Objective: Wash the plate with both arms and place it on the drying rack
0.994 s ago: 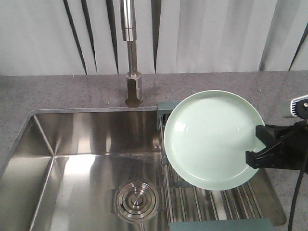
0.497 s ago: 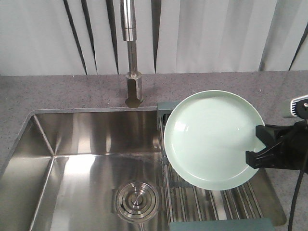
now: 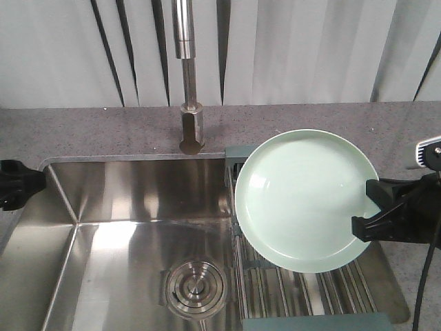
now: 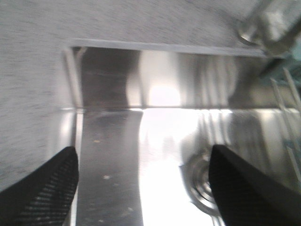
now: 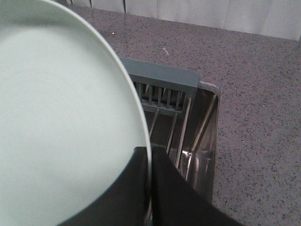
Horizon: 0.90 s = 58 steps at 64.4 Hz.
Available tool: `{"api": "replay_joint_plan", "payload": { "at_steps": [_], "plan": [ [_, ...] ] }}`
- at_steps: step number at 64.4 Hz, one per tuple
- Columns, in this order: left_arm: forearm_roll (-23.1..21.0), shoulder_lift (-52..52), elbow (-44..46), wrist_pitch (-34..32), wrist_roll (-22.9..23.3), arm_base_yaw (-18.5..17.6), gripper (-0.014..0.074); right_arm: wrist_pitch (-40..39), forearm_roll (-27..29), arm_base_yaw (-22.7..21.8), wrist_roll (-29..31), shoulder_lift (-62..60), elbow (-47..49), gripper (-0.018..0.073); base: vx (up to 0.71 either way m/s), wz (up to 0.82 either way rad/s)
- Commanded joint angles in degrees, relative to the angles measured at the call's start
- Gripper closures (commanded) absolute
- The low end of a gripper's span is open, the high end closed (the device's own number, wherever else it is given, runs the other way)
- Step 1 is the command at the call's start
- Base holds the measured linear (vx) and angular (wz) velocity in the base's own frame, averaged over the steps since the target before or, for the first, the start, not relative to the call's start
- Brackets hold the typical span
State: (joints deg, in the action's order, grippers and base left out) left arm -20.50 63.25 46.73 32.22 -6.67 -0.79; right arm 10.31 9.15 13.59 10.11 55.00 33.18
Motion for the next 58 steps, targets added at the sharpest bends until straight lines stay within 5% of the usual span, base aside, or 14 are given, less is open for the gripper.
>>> {"api": "replay_joint_plan", "payload": {
  "at_steps": [1,16,25,44,58],
  "plan": [
    [-14.22,2.16,4.84,1.62,-13.45,-0.49,0.0041,-4.28,0.17,-0.15,0.41,-0.85,1.51,0.0564,0.00,0.00],
    [-41.84,9.62,11.09,14.36,-42.09,-0.49,0.0041,-4.28,0.17,-0.15,0.41,-0.85,1.51,0.0564,0.00,0.00],
    [-51.98,15.41,15.46,23.45,-54.74,-0.49,0.0041,-4.28,0.17,-0.15,0.41,-0.85,1.51,0.0564,0.00,0.00],
    [-62.53,30.30,29.16,39.56,-59.52,-0.49,0.0041,-4.28,0.17,-0.15,0.41,-0.85,1.51,0.0564,0.00,0.00],
    [-65.16,38.05,38.75,39.56,-59.47,-0.55,0.0041,-4.28,0.17,-0.15,0.41,-0.85,1.51,0.0564,0.00,0.00]
  ]
}}
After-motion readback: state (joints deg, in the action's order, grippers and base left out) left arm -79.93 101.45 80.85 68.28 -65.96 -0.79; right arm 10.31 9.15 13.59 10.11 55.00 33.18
